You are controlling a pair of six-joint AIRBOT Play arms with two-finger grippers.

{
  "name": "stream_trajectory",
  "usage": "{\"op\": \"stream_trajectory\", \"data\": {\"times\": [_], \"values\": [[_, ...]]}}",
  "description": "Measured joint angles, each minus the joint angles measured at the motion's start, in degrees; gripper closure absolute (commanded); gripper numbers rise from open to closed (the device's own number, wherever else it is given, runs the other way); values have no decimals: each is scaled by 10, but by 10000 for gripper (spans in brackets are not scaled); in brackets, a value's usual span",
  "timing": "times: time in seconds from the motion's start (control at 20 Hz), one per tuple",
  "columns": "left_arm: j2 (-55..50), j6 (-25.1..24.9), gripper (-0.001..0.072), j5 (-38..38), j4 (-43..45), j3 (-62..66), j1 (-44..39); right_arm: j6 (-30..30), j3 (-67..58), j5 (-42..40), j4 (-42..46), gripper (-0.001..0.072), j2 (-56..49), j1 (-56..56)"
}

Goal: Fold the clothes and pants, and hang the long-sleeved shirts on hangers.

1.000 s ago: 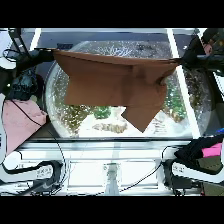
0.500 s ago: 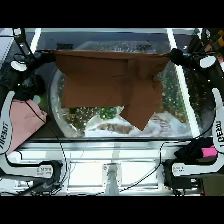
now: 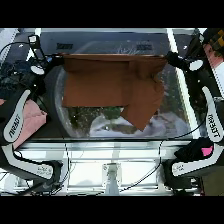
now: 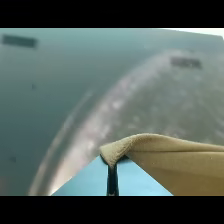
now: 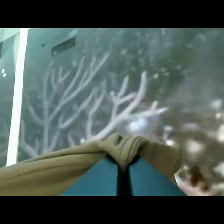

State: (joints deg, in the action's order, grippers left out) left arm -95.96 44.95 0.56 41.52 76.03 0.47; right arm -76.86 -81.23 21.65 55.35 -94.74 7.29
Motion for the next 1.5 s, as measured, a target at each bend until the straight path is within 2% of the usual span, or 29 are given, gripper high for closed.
{"op": "stream_trajectory", "data": {"times": [0.25, 0.45, 1.05, 1.4, 1.5], "values": [[-24, 0, 691, -101, 0, 0, -16, 0, 0, -61, 0, 696, -28, -25], [-30, 0, 692, -121, 0, 0, -19, 0, 0, -65, 8, 696, -36, -32], [-47, 0, 695, 62, 2, -2, 10, -1, 2, 46, 97, 697, -46, -34], [-47, 1, 696, 183, 16, -2, 33, -21, 2, 121, 124, 697, -46, -34], [-47, 22, 696, 214, 43, -2, 34, -31, 2, 140, 137, 697, -45, -33]]}}
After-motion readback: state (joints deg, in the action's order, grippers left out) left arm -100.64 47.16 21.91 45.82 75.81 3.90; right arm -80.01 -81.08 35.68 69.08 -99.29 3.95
